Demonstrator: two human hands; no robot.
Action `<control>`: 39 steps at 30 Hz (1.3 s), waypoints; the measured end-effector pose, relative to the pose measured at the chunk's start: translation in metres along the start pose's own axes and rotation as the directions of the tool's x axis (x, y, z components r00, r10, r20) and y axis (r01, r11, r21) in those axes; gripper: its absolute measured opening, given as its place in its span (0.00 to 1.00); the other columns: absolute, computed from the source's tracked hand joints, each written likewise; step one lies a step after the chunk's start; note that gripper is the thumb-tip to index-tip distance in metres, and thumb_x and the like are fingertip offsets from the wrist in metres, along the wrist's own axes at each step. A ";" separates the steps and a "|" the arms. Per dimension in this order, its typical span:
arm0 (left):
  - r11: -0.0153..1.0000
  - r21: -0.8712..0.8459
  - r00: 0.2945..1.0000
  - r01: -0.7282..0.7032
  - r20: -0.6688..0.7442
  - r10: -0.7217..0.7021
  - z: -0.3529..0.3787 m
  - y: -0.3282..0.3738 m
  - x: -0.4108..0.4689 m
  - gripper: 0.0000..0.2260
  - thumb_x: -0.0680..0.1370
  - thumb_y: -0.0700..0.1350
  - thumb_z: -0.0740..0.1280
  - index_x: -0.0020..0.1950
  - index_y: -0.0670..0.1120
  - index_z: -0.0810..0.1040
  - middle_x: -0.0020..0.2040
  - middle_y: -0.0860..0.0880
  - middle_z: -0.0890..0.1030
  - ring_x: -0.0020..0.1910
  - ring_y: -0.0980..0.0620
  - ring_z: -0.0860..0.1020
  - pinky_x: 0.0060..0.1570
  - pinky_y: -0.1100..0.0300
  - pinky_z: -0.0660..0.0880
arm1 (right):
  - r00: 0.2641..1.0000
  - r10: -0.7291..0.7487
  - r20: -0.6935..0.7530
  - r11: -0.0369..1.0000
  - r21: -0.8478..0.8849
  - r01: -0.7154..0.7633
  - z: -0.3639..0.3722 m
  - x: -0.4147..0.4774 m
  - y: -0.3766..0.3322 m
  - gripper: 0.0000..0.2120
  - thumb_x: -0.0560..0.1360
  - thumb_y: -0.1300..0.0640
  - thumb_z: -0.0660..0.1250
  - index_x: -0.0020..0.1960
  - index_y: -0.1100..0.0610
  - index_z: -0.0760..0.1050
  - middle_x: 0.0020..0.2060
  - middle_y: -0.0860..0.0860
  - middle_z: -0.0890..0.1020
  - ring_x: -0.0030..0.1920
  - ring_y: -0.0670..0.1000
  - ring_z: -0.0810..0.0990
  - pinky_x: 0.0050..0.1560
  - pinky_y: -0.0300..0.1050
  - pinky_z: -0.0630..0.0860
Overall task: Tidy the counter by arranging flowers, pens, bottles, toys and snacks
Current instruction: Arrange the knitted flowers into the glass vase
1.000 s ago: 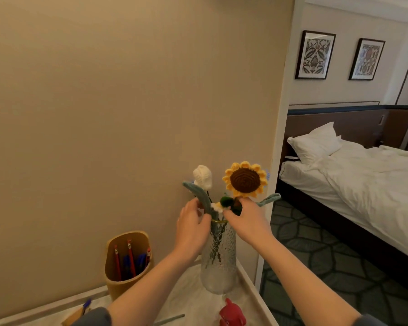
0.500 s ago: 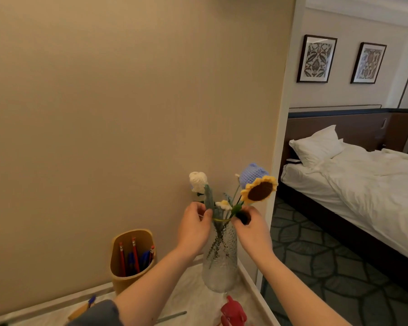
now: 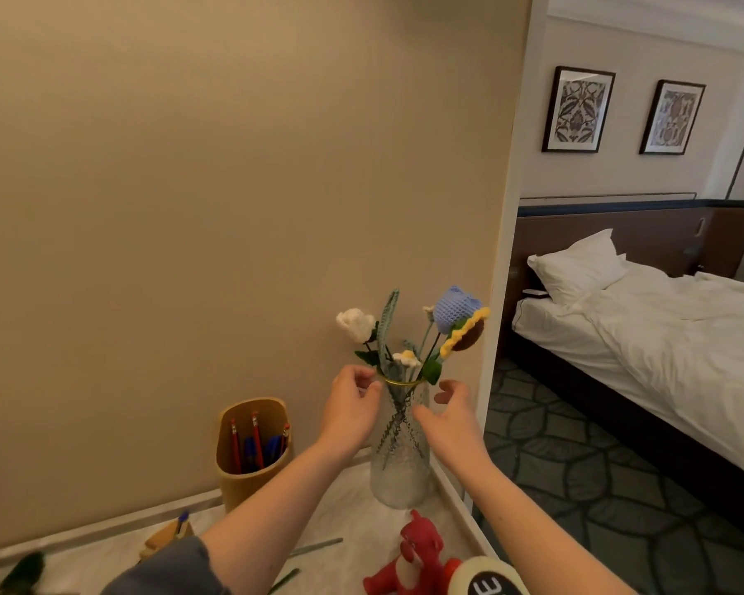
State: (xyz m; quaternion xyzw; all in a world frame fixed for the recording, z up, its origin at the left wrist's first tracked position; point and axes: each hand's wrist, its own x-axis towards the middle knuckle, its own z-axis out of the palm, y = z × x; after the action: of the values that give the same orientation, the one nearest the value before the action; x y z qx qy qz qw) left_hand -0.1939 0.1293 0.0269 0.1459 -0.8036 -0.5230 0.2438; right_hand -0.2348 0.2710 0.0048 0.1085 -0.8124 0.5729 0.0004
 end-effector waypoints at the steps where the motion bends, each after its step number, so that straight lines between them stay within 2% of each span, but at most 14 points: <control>1: 1.000 -0.005 1.000 0.001 -0.002 -0.001 -0.002 -0.001 -0.004 0.05 0.80 0.45 0.63 0.55 0.51 0.72 0.53 0.50 0.75 0.47 0.60 0.73 0.41 0.69 0.67 | 1.000 -0.009 0.001 1.000 -0.002 0.009 0.001 -0.004 -0.002 0.25 0.73 0.52 0.69 0.66 0.52 0.62 0.53 0.44 0.72 0.49 0.45 0.75 0.39 0.40 0.70; 3: 1.000 -0.021 1.000 0.003 -0.010 -0.003 -0.011 -0.003 -0.014 0.05 0.80 0.44 0.63 0.55 0.51 0.72 0.52 0.50 0.75 0.47 0.60 0.73 0.43 0.68 0.70 | 0.999 -0.027 0.040 0.999 0.018 0.026 0.007 -0.015 -0.007 0.18 0.74 0.55 0.69 0.60 0.51 0.66 0.49 0.48 0.74 0.46 0.48 0.77 0.39 0.44 0.75; 6: 0.998 -0.065 1.000 0.020 -0.008 -0.020 -0.030 -0.005 -0.028 0.05 0.80 0.43 0.63 0.53 0.53 0.73 0.51 0.51 0.77 0.49 0.53 0.78 0.50 0.57 0.76 | 0.989 -0.072 0.131 0.997 0.041 0.067 0.020 -0.032 -0.020 0.12 0.74 0.58 0.67 0.54 0.50 0.68 0.47 0.51 0.76 0.47 0.55 0.79 0.47 0.56 0.78; 8: 0.998 -0.065 0.999 0.014 -0.029 -0.016 -0.048 -0.007 -0.040 0.06 0.80 0.44 0.62 0.51 0.56 0.73 0.50 0.53 0.78 0.48 0.53 0.79 0.47 0.57 0.76 | 0.978 -0.101 0.183 0.994 0.063 0.091 0.033 -0.045 -0.032 0.11 0.74 0.58 0.67 0.54 0.50 0.70 0.48 0.51 0.76 0.49 0.56 0.79 0.50 0.58 0.77; 14: 0.983 -0.164 0.975 0.082 -0.189 -0.113 -0.122 -0.024 -0.080 0.08 0.80 0.40 0.62 0.49 0.52 0.75 0.47 0.51 0.80 0.42 0.54 0.80 0.42 0.63 0.77 | 0.944 -0.134 0.301 0.986 0.131 0.099 0.095 -0.085 -0.066 0.11 0.75 0.61 0.64 0.55 0.51 0.71 0.48 0.51 0.78 0.46 0.53 0.81 0.47 0.53 0.79; 17: 0.972 -0.188 0.949 0.144 -0.251 -0.189 -0.166 -0.042 -0.104 0.09 0.80 0.39 0.61 0.47 0.54 0.74 0.47 0.51 0.78 0.43 0.54 0.79 0.38 0.65 0.74 | 0.907 -0.139 0.397 0.986 0.137 0.091 0.131 -0.109 -0.077 0.10 0.77 0.61 0.63 0.56 0.51 0.71 0.48 0.50 0.78 0.45 0.52 0.81 0.47 0.51 0.80; 20: 0.965 -0.169 0.924 0.202 -0.294 -0.245 -0.213 -0.062 -0.135 0.10 0.80 0.39 0.60 0.47 0.55 0.74 0.47 0.51 0.79 0.41 0.56 0.78 0.36 0.67 0.72 | 0.869 -0.124 0.479 0.988 0.144 0.062 0.166 -0.140 -0.084 0.09 0.77 0.62 0.63 0.55 0.50 0.72 0.49 0.52 0.79 0.45 0.52 0.82 0.41 0.47 0.78; 23: 0.957 -0.128 0.907 0.261 -0.308 -0.288 -0.255 -0.081 -0.167 0.09 0.81 0.40 0.60 0.49 0.53 0.75 0.47 0.50 0.80 0.38 0.59 0.78 0.32 0.71 0.72 | 0.830 -0.140 0.540 0.987 0.142 0.074 0.192 -0.174 -0.086 0.08 0.77 0.62 0.63 0.51 0.49 0.73 0.49 0.51 0.80 0.46 0.51 0.82 0.40 0.44 0.78; 25: 0.944 -0.120 0.896 0.306 -0.300 -0.329 -0.281 -0.093 -0.190 0.07 0.80 0.39 0.60 0.51 0.50 0.76 0.47 0.49 0.81 0.37 0.59 0.78 0.33 0.69 0.73 | 0.801 -0.135 0.583 0.989 0.128 0.073 0.208 -0.199 -0.084 0.07 0.77 0.61 0.64 0.52 0.49 0.75 0.48 0.50 0.81 0.45 0.49 0.82 0.37 0.41 0.78; 28: 0.930 -0.111 0.890 0.352 -0.268 -0.369 -0.310 -0.108 -0.223 0.07 0.80 0.38 0.61 0.51 0.47 0.77 0.45 0.48 0.81 0.36 0.59 0.77 0.31 0.72 0.72 | 0.757 -0.132 0.640 0.991 0.101 0.087 0.229 -0.235 -0.078 0.07 0.77 0.60 0.64 0.51 0.49 0.76 0.48 0.48 0.81 0.46 0.47 0.81 0.41 0.42 0.80; 31: 0.914 -0.093 0.883 0.394 -0.237 -0.405 -0.330 -0.124 -0.253 0.07 0.80 0.38 0.61 0.50 0.48 0.77 0.46 0.48 0.81 0.38 0.57 0.77 0.33 0.72 0.73 | 0.714 -0.139 0.687 0.990 0.082 0.114 0.245 -0.266 -0.072 0.08 0.77 0.60 0.64 0.49 0.48 0.77 0.47 0.46 0.81 0.46 0.47 0.81 0.45 0.45 0.81; 33: 0.908 -0.064 0.880 0.413 -0.227 -0.416 -0.337 -0.135 -0.272 0.08 0.80 0.38 0.61 0.49 0.49 0.77 0.47 0.47 0.82 0.38 0.57 0.78 0.34 0.72 0.73 | 0.694 -0.144 0.705 0.988 0.057 0.146 0.251 -0.279 -0.068 0.08 0.75 0.60 0.66 0.47 0.47 0.77 0.44 0.46 0.82 0.44 0.46 0.81 0.43 0.43 0.79; 36: 0.904 -0.007 0.883 0.427 -0.215 -0.418 -0.344 -0.156 -0.307 0.08 0.78 0.39 0.63 0.47 0.52 0.78 0.46 0.48 0.82 0.40 0.56 0.80 0.37 0.68 0.74 | 0.636 -0.105 0.764 0.986 -0.002 0.165 0.258 -0.302 -0.055 0.07 0.73 0.60 0.68 0.44 0.48 0.78 0.40 0.49 0.83 0.39 0.48 0.81 0.39 0.44 0.78; 39: 0.893 0.005 0.878 0.450 -0.184 -0.441 -0.343 -0.181 -0.346 0.09 0.78 0.39 0.65 0.47 0.54 0.79 0.47 0.49 0.82 0.47 0.49 0.81 0.51 0.52 0.78 | 0.572 -0.046 0.819 0.977 -0.083 0.198 0.260 -0.326 -0.034 0.05 0.72 0.59 0.71 0.44 0.49 0.79 0.39 0.48 0.83 0.40 0.47 0.81 0.44 0.46 0.79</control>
State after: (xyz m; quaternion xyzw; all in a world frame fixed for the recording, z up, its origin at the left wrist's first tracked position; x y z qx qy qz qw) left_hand 0.2797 -0.0398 -0.1061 0.3788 -0.7355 -0.5306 0.1843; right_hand 0.1214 0.0751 -0.0935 0.4138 -0.7574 0.3887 -0.3226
